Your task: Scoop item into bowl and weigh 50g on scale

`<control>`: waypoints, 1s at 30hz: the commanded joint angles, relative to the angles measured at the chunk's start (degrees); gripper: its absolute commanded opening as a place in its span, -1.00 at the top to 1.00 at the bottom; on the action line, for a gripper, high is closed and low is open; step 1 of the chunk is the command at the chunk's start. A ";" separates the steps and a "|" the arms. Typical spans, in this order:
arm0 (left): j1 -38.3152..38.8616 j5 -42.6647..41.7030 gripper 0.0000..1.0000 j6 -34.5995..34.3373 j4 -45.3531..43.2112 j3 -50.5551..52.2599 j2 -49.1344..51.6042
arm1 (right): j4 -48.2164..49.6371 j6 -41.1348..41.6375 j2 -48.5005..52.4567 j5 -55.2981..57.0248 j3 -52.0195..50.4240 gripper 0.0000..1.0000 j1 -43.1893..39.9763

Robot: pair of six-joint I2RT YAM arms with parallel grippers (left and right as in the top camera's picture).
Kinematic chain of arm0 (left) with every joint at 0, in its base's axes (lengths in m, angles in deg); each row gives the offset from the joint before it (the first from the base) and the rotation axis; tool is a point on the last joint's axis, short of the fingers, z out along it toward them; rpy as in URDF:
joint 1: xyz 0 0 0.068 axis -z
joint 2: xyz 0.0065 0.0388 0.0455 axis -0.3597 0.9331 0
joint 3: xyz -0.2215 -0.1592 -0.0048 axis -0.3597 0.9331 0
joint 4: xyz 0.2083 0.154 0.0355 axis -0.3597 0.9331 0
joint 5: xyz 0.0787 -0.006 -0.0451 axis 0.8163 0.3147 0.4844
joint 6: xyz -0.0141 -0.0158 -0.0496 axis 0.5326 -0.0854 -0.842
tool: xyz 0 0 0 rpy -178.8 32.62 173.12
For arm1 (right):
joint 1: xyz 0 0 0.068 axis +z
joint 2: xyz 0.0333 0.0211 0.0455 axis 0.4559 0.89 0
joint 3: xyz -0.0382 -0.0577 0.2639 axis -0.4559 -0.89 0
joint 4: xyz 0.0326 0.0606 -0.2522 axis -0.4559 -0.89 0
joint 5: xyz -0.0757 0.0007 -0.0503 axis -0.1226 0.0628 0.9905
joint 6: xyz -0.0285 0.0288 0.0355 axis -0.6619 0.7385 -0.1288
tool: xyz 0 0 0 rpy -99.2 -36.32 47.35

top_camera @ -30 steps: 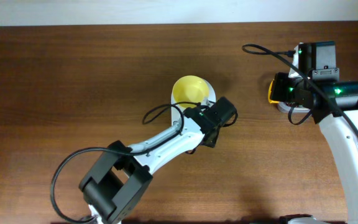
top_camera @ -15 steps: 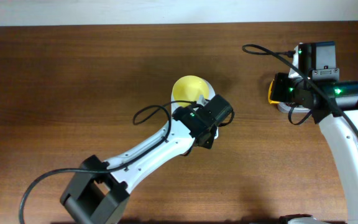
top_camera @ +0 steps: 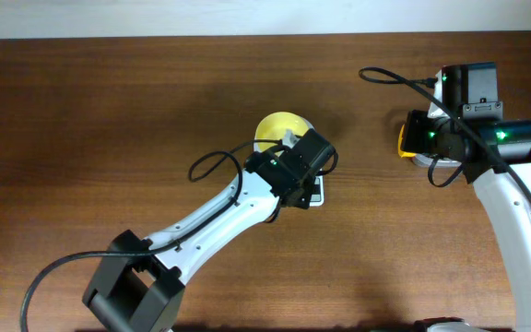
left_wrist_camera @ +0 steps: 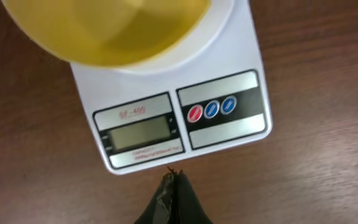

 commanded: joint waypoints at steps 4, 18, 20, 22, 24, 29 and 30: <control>0.98 0.63 1.00 -1.57 -2.73 0.66 5.66 | 0.09 -0.44 -0.48 0.28 1.33 0.92 -0.26; 3.67 5.25 1.00 -1.55 -8.17 0.66 12.76 | 0.07 -0.48 -0.48 0.28 1.33 0.92 -0.26; 3.28 6.12 1.00 -1.55 -9.44 0.66 12.76 | 0.13 -0.46 -0.48 0.28 1.33 0.92 -0.26; 2.45 6.69 1.00 -1.55 -11.58 0.66 12.87 | 0.13 -0.46 -0.48 0.28 1.33 0.92 -0.26; 2.21 6.69 1.00 -1.55 -12.48 0.66 13.25 | 0.02 -0.46 -0.48 0.28 1.33 0.92 -0.26; 2.21 6.69 1.00 -1.55 -12.66 0.66 14.19 | 0.02 -0.46 -0.48 0.28 1.33 0.92 -0.26; 2.21 6.69 1.00 -1.53 -12.79 0.66 14.38 | 0.02 -0.46 -0.48 0.28 1.33 0.92 -0.26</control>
